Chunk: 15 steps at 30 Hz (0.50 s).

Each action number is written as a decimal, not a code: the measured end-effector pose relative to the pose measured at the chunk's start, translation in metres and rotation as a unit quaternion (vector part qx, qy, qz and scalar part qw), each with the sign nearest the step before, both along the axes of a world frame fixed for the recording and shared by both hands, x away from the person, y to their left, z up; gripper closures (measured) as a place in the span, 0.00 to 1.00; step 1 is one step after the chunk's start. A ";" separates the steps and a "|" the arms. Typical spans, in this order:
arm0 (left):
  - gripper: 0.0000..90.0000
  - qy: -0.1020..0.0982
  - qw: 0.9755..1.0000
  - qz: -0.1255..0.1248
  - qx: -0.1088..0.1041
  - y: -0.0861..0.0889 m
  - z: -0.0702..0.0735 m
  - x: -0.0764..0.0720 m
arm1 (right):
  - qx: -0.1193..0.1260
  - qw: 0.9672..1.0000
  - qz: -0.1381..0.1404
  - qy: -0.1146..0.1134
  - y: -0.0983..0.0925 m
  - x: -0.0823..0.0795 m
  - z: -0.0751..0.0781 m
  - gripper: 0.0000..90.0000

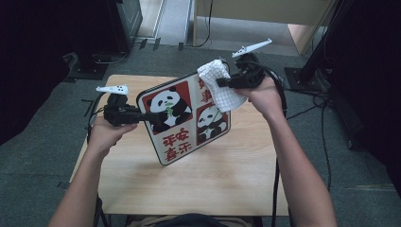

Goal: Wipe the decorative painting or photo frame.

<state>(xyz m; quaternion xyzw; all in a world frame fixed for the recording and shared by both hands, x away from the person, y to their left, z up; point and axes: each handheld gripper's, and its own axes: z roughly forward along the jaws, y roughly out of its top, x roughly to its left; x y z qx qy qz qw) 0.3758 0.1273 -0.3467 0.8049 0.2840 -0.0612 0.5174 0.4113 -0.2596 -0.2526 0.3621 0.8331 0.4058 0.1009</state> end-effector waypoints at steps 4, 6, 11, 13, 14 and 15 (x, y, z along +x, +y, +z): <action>0.85 -0.004 1.000 -0.001 0.002 0.000 0.000 0.000 | -0.004 1.000 0.003 -0.008 0.007 0.004 0.014 0.88; 0.85 -0.002 1.000 -0.001 0.000 0.000 0.000 0.000 | -0.006 1.000 0.004 -0.013 0.011 0.006 0.019 0.88; 0.85 0.002 1.000 -0.006 -0.005 0.001 -0.001 0.001 | -0.004 1.000 0.010 -0.012 0.021 0.009 0.020 0.88; 0.85 0.002 1.000 -0.006 -0.004 0.001 -0.001 0.001 | -0.009 1.000 0.010 -0.009 0.024 0.011 0.016 0.88; 0.85 0.001 1.000 -0.006 -0.004 0.001 -0.001 0.001 | -0.014 1.000 0.008 -0.007 0.026 0.011 0.014 0.88; 0.85 0.001 1.000 -0.006 -0.004 0.001 -0.001 0.001 | -0.016 1.000 0.010 -0.007 0.027 0.012 0.012 0.88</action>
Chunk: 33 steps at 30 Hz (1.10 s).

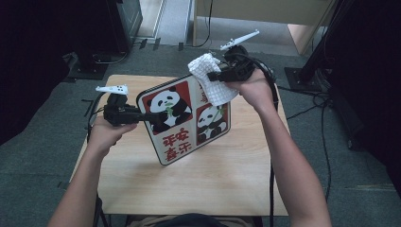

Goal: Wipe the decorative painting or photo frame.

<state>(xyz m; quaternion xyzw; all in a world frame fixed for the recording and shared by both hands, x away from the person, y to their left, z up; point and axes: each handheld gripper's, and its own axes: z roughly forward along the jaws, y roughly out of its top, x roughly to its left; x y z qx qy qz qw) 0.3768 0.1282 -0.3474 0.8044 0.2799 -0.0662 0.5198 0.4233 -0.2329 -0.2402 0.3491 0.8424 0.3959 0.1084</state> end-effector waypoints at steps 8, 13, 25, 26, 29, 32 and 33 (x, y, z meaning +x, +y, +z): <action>0.85 0.003 1.000 0.001 -0.001 0.000 0.000 0.001 | 0.004 1.000 -0.001 0.011 -0.001 0.002 -0.010 0.88; 0.85 0.004 1.000 0.003 0.000 0.000 0.000 0.001 | 0.008 1.000 0.004 0.019 0.000 0.001 -0.016 0.88; 0.86 0.002 1.000 0.012 0.003 0.000 0.001 0.000 | 0.005 1.000 0.006 0.019 -0.002 -0.001 -0.017 0.88; 0.86 0.002 1.000 0.013 0.003 0.000 0.001 0.000 | 0.006 1.000 0.007 0.020 -0.002 -0.001 -0.018 0.88; 0.86 0.001 1.000 0.013 0.003 0.000 0.000 0.000 | 0.004 1.000 0.007 0.022 -0.003 -0.002 -0.019 0.88; 0.86 0.002 1.000 0.011 0.002 0.000 0.000 0.000 | 0.003 1.000 0.008 0.023 -0.004 -0.002 -0.021 0.88; 0.85 0.003 1.000 0.010 0.001 0.000 0.000 0.000 | 0.003 1.000 0.007 0.022 -0.004 -0.002 -0.021 0.88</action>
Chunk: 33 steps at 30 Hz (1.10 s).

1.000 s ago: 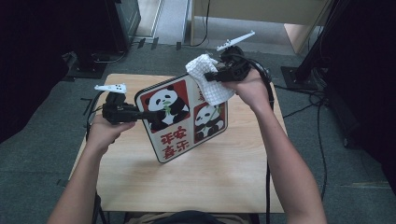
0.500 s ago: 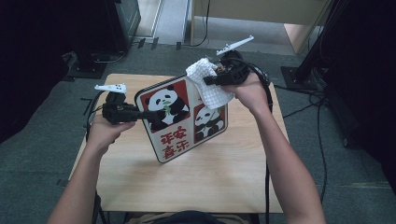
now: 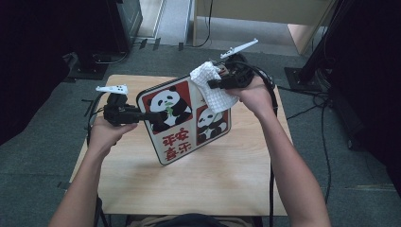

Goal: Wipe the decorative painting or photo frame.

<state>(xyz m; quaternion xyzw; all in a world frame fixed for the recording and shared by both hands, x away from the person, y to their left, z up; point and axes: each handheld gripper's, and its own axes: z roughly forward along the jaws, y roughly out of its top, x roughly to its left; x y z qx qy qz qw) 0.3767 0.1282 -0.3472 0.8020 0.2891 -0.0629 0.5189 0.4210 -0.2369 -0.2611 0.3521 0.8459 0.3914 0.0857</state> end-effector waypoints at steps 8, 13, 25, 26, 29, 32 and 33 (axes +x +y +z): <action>0.85 0.002 1.000 0.008 -0.002 0.000 0.000 -0.001 | 0.000 1.000 0.001 -0.001 -0.003 -0.001 -0.002 0.88; 0.85 -0.001 1.000 0.011 -0.001 0.000 0.000 -0.002 | -0.001 1.000 -0.001 0.002 -0.004 -0.002 -0.005 0.88; 0.86 -0.018 1.000 -0.001 0.003 0.000 -0.001 -0.003 | 0.000 1.000 -0.001 0.004 -0.008 -0.004 -0.016 0.88; 0.86 -0.016 1.000 -0.002 0.002 0.000 -0.001 -0.003 | 0.000 1.000 -0.001 0.005 -0.008 -0.004 -0.018 0.88; 0.85 -0.012 1.000 -0.004 -0.001 0.001 -0.001 -0.003 | 0.001 1.000 0.000 0.008 -0.008 -0.005 -0.022 0.88; 0.85 -0.012 1.000 -0.005 -0.001 0.001 -0.001 -0.002 | -0.003 1.000 0.002 0.012 -0.007 -0.007 -0.028 0.88; 0.85 -0.008 1.000 -0.006 -0.004 0.001 -0.002 -0.002 | -0.005 1.000 0.003 0.015 -0.008 -0.007 -0.032 0.88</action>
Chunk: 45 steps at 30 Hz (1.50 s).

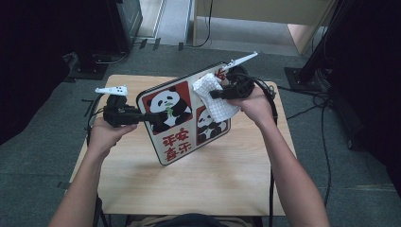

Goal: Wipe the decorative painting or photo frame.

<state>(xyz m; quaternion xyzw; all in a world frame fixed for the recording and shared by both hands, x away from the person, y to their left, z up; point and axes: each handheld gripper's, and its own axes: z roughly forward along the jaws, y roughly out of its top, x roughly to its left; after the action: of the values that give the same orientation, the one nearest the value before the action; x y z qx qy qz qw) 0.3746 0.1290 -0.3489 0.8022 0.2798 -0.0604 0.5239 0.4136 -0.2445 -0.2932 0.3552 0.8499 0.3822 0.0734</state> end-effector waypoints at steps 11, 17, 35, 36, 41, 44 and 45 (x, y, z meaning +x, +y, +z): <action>0.85 0.002 1.000 -0.003 -0.003 0.001 -0.001 0.001 | 0.010 1.000 -0.002 0.007 -0.004 -0.002 -0.017 0.87; 0.85 0.003 1.000 -0.005 -0.005 0.001 -0.001 0.001 | 0.015 1.000 0.000 0.008 -0.005 -0.003 -0.029 0.87; 0.83 0.012 1.000 -0.013 -0.013 0.002 -0.003 0.003 | 0.018 1.000 0.005 0.023 -0.006 -0.007 -0.052 0.87; 0.83 0.011 1.000 -0.012 -0.013 0.002 -0.003 0.003 | 0.018 1.000 0.004 0.024 -0.006 -0.007 -0.053 0.87; 0.84 0.010 1.000 -0.011 -0.009 0.002 -0.002 0.002 | 0.018 1.000 0.002 0.024 -0.009 -0.008 -0.059 0.87; 0.84 0.008 1.000 -0.010 -0.010 0.002 -0.002 0.002 | 0.020 0.999 0.002 0.024 -0.010 -0.009 -0.062 0.87; 0.84 0.007 1.000 -0.010 -0.010 0.002 -0.002 0.002 | 0.024 0.999 0.002 0.026 -0.011 -0.010 -0.067 0.87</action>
<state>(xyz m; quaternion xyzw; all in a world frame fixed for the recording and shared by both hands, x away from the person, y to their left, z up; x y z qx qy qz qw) 0.3766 0.1309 -0.3511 0.7993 0.2748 -0.0739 0.5292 0.4034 -0.2555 -0.3598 0.3652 0.8426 0.3935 0.0426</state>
